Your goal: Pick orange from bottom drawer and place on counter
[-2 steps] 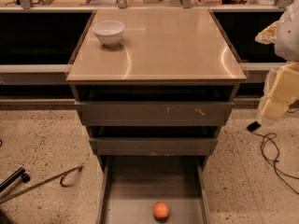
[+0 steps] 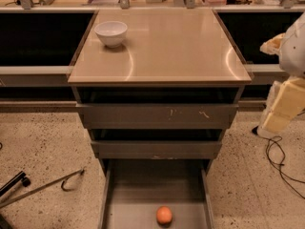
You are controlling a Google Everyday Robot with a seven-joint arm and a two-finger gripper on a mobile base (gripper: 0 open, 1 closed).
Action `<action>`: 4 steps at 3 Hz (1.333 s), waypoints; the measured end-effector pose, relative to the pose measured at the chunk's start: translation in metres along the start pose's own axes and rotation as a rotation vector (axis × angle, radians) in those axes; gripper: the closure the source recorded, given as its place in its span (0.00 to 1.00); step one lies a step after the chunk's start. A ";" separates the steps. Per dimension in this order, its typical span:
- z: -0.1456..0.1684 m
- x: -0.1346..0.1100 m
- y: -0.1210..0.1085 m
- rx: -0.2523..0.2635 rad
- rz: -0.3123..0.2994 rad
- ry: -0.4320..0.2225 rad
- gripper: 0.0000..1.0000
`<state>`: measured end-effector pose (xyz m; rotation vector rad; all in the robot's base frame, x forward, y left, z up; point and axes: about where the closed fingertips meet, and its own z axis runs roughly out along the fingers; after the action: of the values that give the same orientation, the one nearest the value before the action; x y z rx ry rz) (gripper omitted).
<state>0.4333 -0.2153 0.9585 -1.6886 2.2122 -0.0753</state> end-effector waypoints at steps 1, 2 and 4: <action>0.043 0.013 0.023 -0.008 0.023 -0.064 0.00; 0.109 0.027 0.054 -0.067 0.005 -0.158 0.00; 0.207 0.056 0.079 -0.238 -0.222 -0.228 0.00</action>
Offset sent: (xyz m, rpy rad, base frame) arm -0.0372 0.0179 -0.2071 0.2738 0.0465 0.1687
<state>0.4114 -0.2102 0.7311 -1.9549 1.9221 0.3210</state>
